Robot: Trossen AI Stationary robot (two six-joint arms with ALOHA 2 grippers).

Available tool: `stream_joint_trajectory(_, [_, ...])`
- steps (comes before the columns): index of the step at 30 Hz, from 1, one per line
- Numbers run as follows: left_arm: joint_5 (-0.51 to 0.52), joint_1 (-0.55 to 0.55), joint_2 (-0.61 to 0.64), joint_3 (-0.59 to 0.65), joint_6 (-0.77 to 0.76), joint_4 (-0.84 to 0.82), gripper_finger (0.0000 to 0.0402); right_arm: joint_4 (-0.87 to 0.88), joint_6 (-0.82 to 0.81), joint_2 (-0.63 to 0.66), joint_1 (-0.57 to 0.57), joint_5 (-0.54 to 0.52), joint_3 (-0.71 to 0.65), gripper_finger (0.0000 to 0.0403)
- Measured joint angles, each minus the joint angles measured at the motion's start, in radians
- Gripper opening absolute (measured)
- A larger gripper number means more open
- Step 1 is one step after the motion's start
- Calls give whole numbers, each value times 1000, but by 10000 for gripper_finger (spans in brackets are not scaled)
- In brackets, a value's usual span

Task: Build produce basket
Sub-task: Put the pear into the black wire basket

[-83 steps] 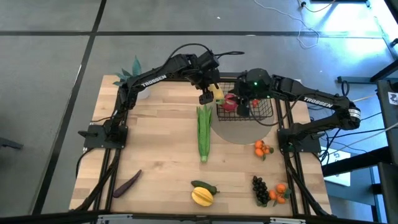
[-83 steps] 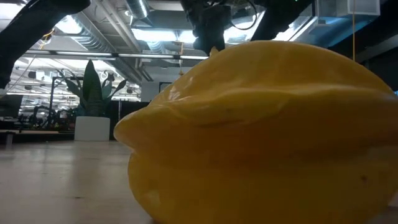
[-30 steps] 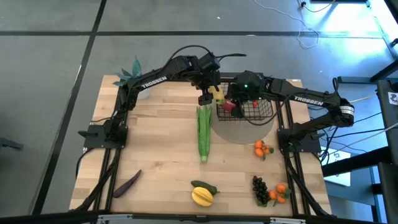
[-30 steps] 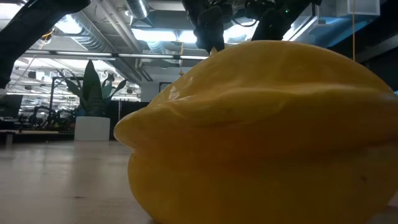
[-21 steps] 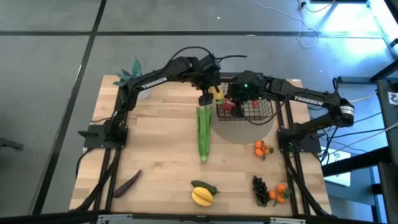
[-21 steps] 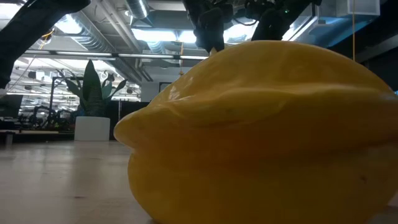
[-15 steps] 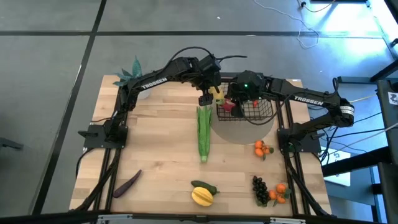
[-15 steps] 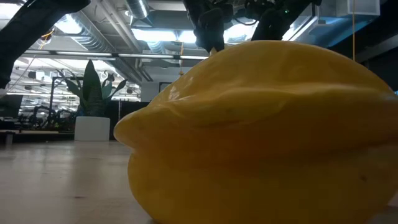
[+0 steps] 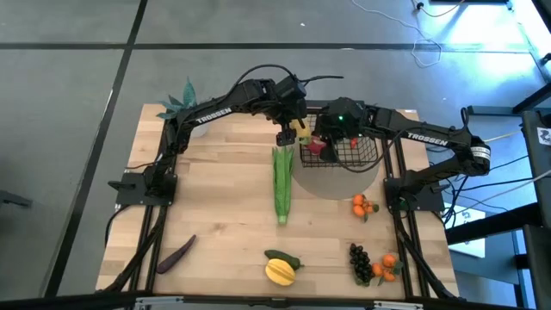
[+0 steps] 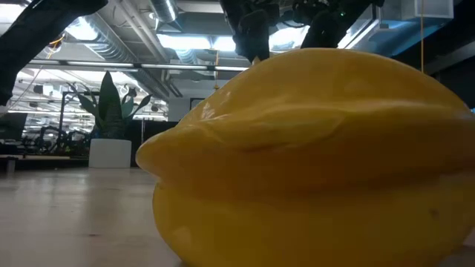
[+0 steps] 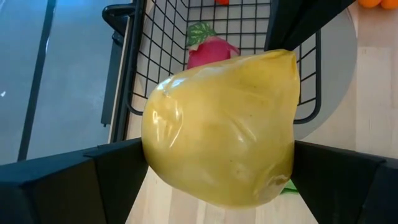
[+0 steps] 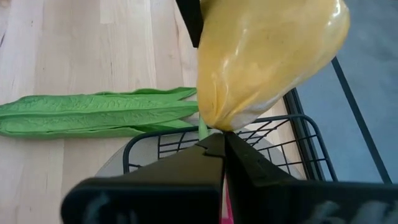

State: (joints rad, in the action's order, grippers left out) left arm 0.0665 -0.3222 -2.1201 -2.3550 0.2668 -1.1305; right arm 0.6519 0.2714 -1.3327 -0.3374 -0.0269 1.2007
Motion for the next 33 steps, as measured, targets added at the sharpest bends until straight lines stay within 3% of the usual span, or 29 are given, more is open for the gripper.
stream_joint_trajectory(33, [-5, 4, -1, 0, 5, 28, 334, 26, 21, 0, 0, 3, 0, 0])
